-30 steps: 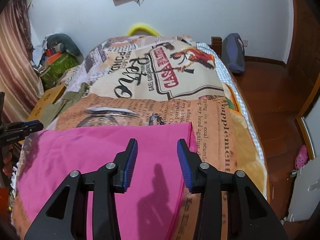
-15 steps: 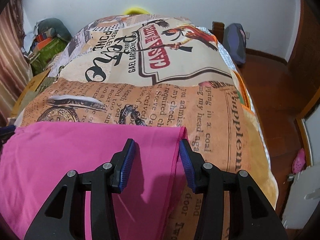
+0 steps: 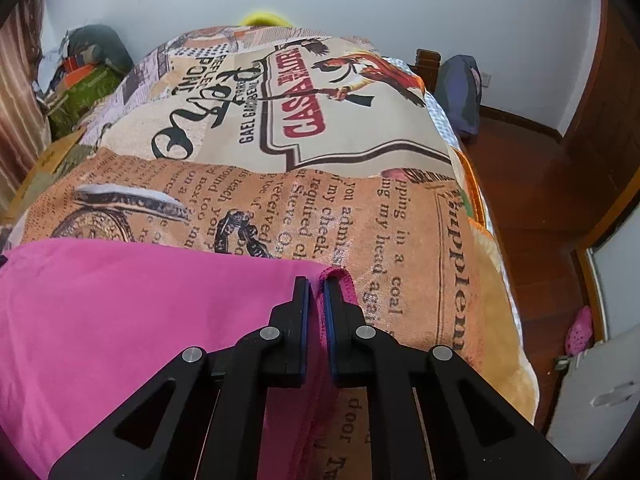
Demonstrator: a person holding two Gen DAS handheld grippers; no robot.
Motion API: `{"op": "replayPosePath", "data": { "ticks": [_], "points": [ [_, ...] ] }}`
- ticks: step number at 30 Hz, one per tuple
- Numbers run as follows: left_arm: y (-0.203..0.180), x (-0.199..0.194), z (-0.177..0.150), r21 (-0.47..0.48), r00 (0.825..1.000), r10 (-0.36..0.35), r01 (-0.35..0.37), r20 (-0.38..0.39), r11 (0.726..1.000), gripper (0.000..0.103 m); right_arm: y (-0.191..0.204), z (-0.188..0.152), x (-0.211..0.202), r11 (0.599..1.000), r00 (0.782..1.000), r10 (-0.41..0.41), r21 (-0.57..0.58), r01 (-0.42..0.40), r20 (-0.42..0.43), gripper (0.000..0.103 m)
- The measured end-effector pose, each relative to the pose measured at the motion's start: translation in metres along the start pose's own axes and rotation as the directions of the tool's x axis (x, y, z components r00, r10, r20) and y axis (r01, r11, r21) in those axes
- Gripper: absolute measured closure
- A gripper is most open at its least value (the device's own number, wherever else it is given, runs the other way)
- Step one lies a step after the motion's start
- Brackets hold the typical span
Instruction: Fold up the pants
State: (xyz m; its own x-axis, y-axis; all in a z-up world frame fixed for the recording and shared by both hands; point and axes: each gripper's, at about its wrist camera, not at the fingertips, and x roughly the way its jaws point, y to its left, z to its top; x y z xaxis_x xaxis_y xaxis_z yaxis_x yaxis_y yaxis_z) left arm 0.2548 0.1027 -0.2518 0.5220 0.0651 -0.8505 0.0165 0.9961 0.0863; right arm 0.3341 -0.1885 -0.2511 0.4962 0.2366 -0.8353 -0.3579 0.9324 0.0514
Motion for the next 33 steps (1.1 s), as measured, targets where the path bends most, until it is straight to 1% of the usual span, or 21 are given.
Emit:
{"op": "replayPosePath", "data": {
  "ticks": [2,5,7,8,9,10,12,14,16,18,19,22,23,24,26,28,30,32,33],
  "points": [
    [0.003,-0.003,-0.001,-0.008,1.000,-0.006,0.006,-0.007,1.000,0.103,0.000,0.000,0.002,1.000,1.000,-0.008,-0.001,0.008,-0.014,0.096],
    [0.002,-0.007,0.003,0.002,1.000,0.011,-0.011,-0.015,1.000,0.102,0.003,0.006,0.001,1.000,0.999,-0.021,-0.019,0.021,-0.040,0.096],
    [0.002,-0.016,0.008,0.001,1.000,-0.006,0.006,-0.007,1.000,0.102,0.007,0.011,-0.008,0.999,0.998,-0.026,-0.024,0.025,-0.048,0.096],
    [0.003,-0.025,0.015,-0.005,1.000,-0.022,0.022,0.020,1.000,0.101,0.010,0.013,-0.015,1.000,0.999,-0.015,-0.024,0.014,-0.032,0.096],
    [0.002,-0.032,0.019,-0.007,0.999,-0.032,0.033,0.040,0.999,0.100,0.013,0.016,-0.025,1.000,1.000,0.005,-0.025,-0.006,-0.007,0.092],
    [0.001,-0.039,0.024,-0.009,0.997,-0.043,0.044,0.059,0.999,0.098,0.018,0.019,-0.034,0.999,1.000,0.027,-0.026,-0.027,0.015,0.086],
    [-0.004,-0.045,0.036,-0.005,0.994,-0.077,0.078,0.081,0.997,0.095,0.028,0.024,-0.046,0.997,0.997,0.068,-0.034,-0.067,0.043,0.076],
    [-0.013,-0.045,0.046,-0.001,0.992,-0.104,0.104,0.078,0.995,0.091,0.042,0.029,-0.054,0.992,0.991,0.114,-0.058,-0.110,0.066,0.075],
    [-0.026,-0.036,0.053,0.009,0.989,-0.136,0.136,0.050,0.991,0.091,0.060,0.033,-0.056,0.984,0.985,0.156,-0.094,-0.150,0.068,0.075],
    [-0.037,-0.024,0.056,0.022,0.989,-0.144,0.143,0.023,0.989,0.091,0.077,0.035,-0.050,0.975,0.980,0.196,-0.116,-0.190,0.046,0.075],
    [-0.043,-0.014,0.057,0.029,0.990,-0.141,0.141,-0.004,0.990,0.091,0.086,0.035,-0.044,0.970,0.976,0.215,-0.123,-0.210,0.027,0.075],
    [-0.048,0.007,0.054,0.023,0.989,-0.135,0.137,-0.065,0.990,0.090,0.104,0.032,-0.020,0.957,0.967,0.251,-0.137,-0.256,-0.052,0.075],
    [-0.048,0.013,0.051,0.024,0.989,-0.129,0.132,-0.076,0.991,0.087,0.109,0.028,-0.011,0.954,0.965,0.252,-0.145,-0.261,-0.078,0.075],
    [-0.048,0.015,0.050,0.026,0.989,-0.122,0.125,-0.077,0.992,0.083,0.111,0.024,-0.005,0.954,0.965,0.245,-0.153,-0.258,-0.098,0.075],
    [-0.044,0.015,0.045,0.039,0.993,-0.102,0.105,-0.053,0.994,0.069,0.113,0.017,0.010,0.953,0.963,0.234,-0.166,-0.255,-0.134,0.075],
    [-0.040,0.015,0.043,0.043,0.995,-0.089,0.091,-0.035,0.995,0.061,0.106,0.013,0.009,0.950,0.958,0.261,-0.147,-0.276,-0.117,0.074],
    [-0.037,0.014,0.040,0.043,0.994,-0.105,0.106,-0.028,0.993,0.061,0.100,0.013,0.008,0.954,0.959,0.258,-0.124,-0.272,-0.121,0.074],
    [-0.038,0.011,0.038,0.052,0.995,-0.094,0.095,-0.020,0.994,0.061,0.091,0.010,0.006,0.967,0.969,0.214,-0.113,-0.228,-0.122,0.074],
    [-0.040,0.009,0.039,0.060,0.997,-0.082,0.082,-0.017,0.995,0.061,0.086,0.008,0.005,0.969,0.970,0.209,-0.109,-0.223,-0.126,0.074]
  ]
}}
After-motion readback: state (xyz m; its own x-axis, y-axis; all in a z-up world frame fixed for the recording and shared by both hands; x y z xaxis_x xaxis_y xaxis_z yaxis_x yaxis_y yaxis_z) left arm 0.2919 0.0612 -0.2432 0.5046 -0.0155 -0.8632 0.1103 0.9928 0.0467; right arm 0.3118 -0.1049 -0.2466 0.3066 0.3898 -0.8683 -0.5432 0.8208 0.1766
